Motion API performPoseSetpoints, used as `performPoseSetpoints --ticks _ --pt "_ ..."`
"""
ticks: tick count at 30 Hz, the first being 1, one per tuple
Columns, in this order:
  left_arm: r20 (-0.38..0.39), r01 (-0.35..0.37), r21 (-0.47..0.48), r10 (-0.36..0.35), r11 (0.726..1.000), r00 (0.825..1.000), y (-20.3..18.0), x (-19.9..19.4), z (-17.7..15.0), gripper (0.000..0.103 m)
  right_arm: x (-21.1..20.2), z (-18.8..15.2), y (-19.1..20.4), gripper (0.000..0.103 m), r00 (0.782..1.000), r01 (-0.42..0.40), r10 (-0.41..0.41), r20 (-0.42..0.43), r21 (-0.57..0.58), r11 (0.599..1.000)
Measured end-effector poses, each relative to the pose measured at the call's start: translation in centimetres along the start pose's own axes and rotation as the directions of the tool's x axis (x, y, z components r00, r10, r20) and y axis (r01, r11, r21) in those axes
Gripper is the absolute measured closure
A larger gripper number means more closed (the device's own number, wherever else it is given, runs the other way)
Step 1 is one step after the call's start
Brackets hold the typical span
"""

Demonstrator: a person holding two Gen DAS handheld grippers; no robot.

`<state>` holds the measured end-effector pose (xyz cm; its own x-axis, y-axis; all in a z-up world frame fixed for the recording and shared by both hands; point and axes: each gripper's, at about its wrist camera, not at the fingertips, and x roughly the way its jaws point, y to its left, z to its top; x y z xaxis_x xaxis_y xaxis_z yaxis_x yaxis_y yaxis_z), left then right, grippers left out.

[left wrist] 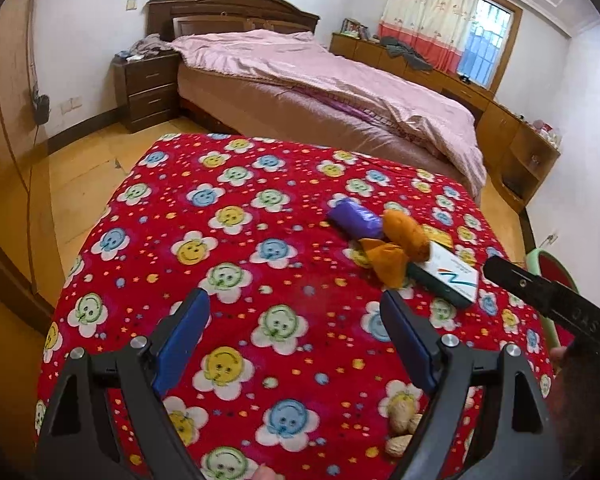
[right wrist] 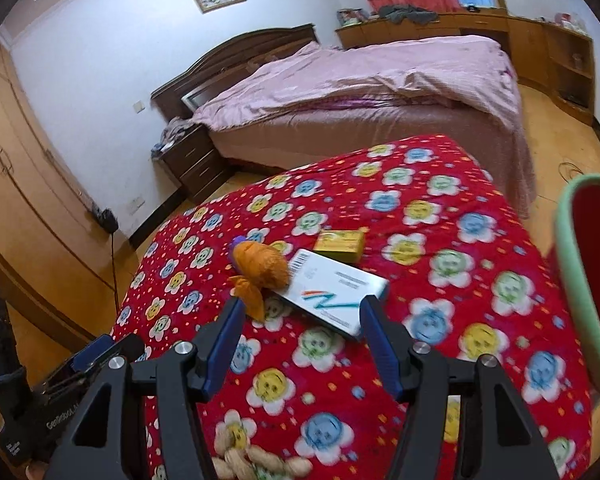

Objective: Collect trash
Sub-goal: 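Grasp the orange mesh bag with the right tool, then carry the orange mesh bag toward the bucket while the left tool grasps the purple wrapped bag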

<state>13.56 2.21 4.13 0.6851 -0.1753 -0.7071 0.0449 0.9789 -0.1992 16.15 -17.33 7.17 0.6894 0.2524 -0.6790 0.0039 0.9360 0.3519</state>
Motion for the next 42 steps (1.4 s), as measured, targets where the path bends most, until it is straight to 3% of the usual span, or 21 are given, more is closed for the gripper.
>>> performPoseSetpoints --ticks 14,18,20,24,32,42 --pt "-0.026 -0.040 -0.054 0.038 0.998 0.999 2.9 1.3 0.1 0.017 7.3 2.0 3.6 0.041 0.998 0.005 -0.014 -0.054 -0.157 0.988" --pt "-0.025 -0.030 -0.052 0.029 0.998 0.999 2.8 1.1 0.0 0.017 8.5 2.0 3.5 0.065 0.996 0.021 -0.036 -0.087 -0.165 0.986" --pt "-0.021 -0.027 -0.049 0.026 0.998 0.999 2.6 0.9 0.0 0.017 8.6 1.7 3.3 0.068 0.996 0.020 -0.034 -0.085 -0.163 0.986" --pt "-0.022 -0.023 -0.042 0.022 0.999 1.000 2.2 0.7 0.1 0.017 7.5 1.5 3.0 0.073 0.997 0.003 -0.014 -0.074 -0.144 0.990" --pt "-0.013 -0.008 -0.024 0.008 1.000 1.000 0.4 0.3 0.8 0.017 1.9 1.7 1.1 0.074 1.000 -0.026 0.027 0.015 -0.068 0.997" --pt "-0.051 0.059 0.020 -0.058 0.998 0.997 -4.0 2.9 2.7 0.018 -5.1 0.8 -4.9 0.073 0.990 0.046 -0.054 0.131 0.058 0.997"
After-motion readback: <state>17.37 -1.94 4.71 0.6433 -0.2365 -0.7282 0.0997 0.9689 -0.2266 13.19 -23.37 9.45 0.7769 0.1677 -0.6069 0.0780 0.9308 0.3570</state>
